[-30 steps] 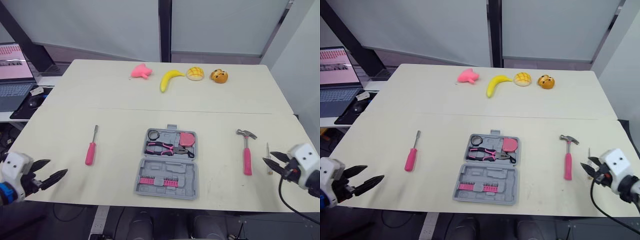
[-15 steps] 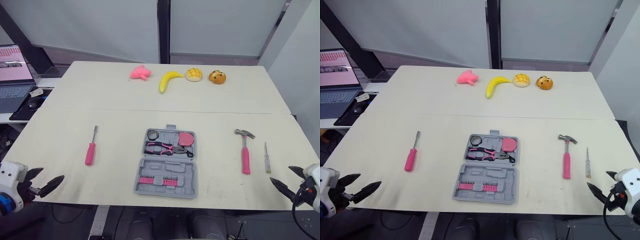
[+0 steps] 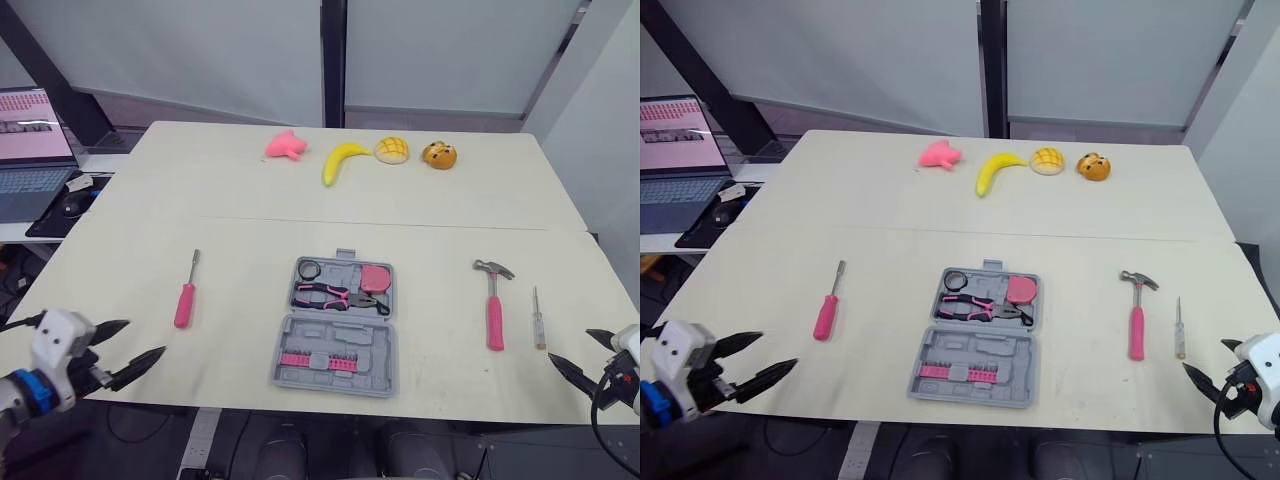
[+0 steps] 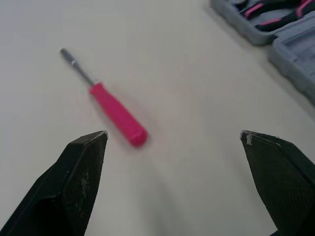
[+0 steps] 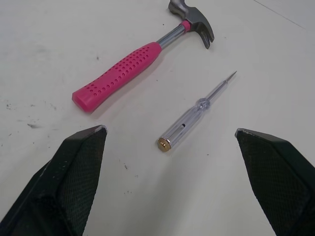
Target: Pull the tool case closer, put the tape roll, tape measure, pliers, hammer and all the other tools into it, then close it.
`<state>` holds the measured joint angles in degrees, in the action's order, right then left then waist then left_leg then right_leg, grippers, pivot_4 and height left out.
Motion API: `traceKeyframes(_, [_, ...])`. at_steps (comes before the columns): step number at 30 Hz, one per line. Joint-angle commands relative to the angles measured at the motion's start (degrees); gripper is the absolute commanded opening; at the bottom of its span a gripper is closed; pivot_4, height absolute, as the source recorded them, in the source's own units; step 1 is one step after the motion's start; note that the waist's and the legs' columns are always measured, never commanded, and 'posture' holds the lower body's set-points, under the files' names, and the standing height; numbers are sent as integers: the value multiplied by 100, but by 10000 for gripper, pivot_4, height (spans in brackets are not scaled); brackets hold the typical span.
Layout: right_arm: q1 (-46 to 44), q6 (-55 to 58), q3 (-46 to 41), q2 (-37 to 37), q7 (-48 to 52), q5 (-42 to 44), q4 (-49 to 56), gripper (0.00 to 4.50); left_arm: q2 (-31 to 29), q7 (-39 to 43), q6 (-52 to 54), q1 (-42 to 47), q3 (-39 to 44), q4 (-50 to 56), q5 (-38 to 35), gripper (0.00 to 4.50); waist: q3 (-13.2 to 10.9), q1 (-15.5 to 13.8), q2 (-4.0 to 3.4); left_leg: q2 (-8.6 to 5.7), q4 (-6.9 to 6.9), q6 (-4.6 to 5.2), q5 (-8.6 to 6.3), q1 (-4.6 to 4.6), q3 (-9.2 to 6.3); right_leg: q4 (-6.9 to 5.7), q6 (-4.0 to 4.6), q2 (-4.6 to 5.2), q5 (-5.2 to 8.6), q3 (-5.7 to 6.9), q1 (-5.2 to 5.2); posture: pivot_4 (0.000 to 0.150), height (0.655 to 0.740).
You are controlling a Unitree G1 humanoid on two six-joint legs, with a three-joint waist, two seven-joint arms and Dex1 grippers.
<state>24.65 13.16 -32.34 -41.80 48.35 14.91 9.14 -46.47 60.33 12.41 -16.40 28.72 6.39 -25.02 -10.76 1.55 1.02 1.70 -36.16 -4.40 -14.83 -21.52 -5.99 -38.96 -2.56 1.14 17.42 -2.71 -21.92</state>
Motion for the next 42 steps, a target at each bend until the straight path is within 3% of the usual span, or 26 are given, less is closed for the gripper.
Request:
traceKeyframes(1, [-26, -1, -90, -1, -82, 98, 202, 44587, -80, 345, 33, 330, -424, 854, -417, 45000, 0, 12, 0, 0, 0, -1, 0, 1, 2, 0, 0, 0, 0, -2, 1, 1500, 7400])
traceKeyframes(7, [-174, 351, -108, 117, -412, 199, 425, 44587, -94, 956, -9, 1068, -1207, 1437, -787, 45000, 3, 39, -7, 0, 4, 0, 0, 2, 9, 0, 10, -2, -6, -7, 1, 1500, 7400])
traceKeyframes(13, [-898, 1726, 315, 242, -1247, 218, 697, 44587, -56, 1244, 83, 1884, -1807, 1583, -937, 45000, 3, 42, -7, 0, -1, 0, 1, 9, 11, -2, 9, -4, -8, -14, 7, 1500, 7400])
traceKeyframes(23, [-2767, 2683, 1247, 621, -2644, -359, -636, 44587, 37, 1353, 217, 2581, -2316, 1624, -1086, 45000, 4, 34, -11, -1, 1, 1, 1, 11, 13, -2, 10, -6, -12, -17, 7, 1500, 7400])
traceKeyframes(32, [-3236, 3150, 1220, 833, -3163, -415, -1350, 44587, 76, 1280, 153, 2527, -2499, 1766, -1009, 45000, 4, 32, -13, -2, 1, 1, 1, -19, 7, -4, 11, -4, -12, -9, -21, 1500, 7400])
traceKeyframes(35, [-3183, 3264, 1149, 889, -3197, -370, -1341, 38490, 74, 1272, 164, 2517, -2498, 1783, -1018, 45000, 5, 33, -14, -2, -1, 1, 1, -19, 7, -5, 11, -4, -13, -10, -19, 1500, 7400])
traceKeyframes(40, [-3111, 3455, 1024, 1085, -3265, -194, -1252, 23374, 95, 1300, 131, 2555, -2542, 1744, -991, 45000, 5, 29, -13, -2, -4, 1, 1, -17, 3, -5, 10, -5, -13, -6, -15, 1500, 7400])
traceKeyframes(42, [-3109, 3448, 1001, 1131, -3315, -178, -1240, 19823, 128, 1291, 93, 2603, -2561, 1699, -962, 45000, 6, 29, -14, -2, -4, 1, 1, -17, 2, -6, 10, -5, -13, -5, -15, 1500, 7400])
